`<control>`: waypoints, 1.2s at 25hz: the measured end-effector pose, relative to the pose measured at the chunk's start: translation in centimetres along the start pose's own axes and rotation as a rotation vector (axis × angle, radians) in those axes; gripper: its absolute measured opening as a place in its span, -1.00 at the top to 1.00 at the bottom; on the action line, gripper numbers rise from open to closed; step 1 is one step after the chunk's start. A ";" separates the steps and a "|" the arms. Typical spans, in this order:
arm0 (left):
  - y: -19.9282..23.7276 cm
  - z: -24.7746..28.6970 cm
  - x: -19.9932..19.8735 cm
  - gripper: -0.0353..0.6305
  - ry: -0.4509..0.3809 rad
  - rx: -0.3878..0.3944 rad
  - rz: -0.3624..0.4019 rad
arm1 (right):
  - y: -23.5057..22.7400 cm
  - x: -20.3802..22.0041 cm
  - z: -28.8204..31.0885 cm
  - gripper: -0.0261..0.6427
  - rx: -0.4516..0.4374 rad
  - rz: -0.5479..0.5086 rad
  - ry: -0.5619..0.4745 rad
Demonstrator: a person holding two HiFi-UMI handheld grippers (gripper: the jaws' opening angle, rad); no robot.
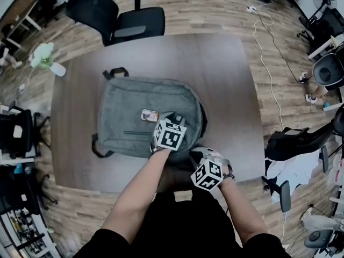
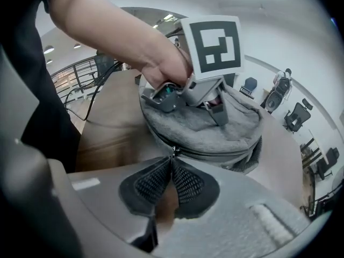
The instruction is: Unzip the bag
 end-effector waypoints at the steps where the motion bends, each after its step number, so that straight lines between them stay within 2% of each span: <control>1: 0.1 0.0 -0.1 0.36 -0.001 -0.004 -0.001 | 0.3 -0.2 0.2 0.88 0.000 0.004 -0.004; 4: 0.0 0.0 -0.3 0.35 -0.009 -0.002 0.011 | 0.6 -0.2 0.6 0.88 0.012 0.020 -0.014; 6: -0.1 0.1 -0.1 0.35 -0.007 0.027 -0.006 | 0.6 -0.1 0.7 0.89 0.020 0.025 -0.014; 8: -0.5 -0.2 -0.1 0.27 0.004 0.102 -0.024 | 0.5 0.1 0.8 0.89 0.026 0.025 -0.012; 11: -1.9 -1.6 0.0 0.05 0.028 0.276 -0.010 | 0.2 0.2 0.7 0.89 0.035 0.032 -0.016; 13: -2.4 -3.1 0.2 0.06 0.026 0.347 0.100 | 0.0 0.4 0.5 0.89 0.036 0.032 -0.017; 15: -2.1 -4.5 1.2 0.06 0.037 0.369 0.315 | 0.0 0.4 0.4 0.89 0.032 0.027 -0.016; 17: -1.6 -5.9 3.4 0.07 0.089 0.395 0.556 | 0.0 0.4 0.5 0.89 0.030 0.023 -0.019; 18: -1.3 -6.5 4.8 0.07 0.124 0.417 0.651 | 0.0 0.4 0.4 0.89 0.029 0.022 -0.020; 19: -0.9 -7.2 6.0 0.06 0.150 0.437 0.713 | 0.0 0.3 0.4 0.89 0.029 0.021 -0.022; 20: -0.4 -7.6 6.8 0.12 0.159 0.454 0.736 | 0.0 0.3 0.4 0.89 0.029 0.020 -0.023; 24: 0.9 -7.7 8.0 0.11 0.156 0.495 0.638 | -0.1 0.4 0.5 0.89 0.026 0.017 -0.019; 30: 0.5 -7.0 8.2 0.11 0.105 0.458 0.614 | -0.7 0.9 0.5 0.89 0.041 0.033 -0.011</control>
Point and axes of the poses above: the fingertips, and each gripper's own axes: z forward along the fingers, y to its left, x out of its underside, the point moved 1 cm from there along -z, backward along the fingers, and after that the axes turned 2 degrees about -z, right-handed, at the moved point
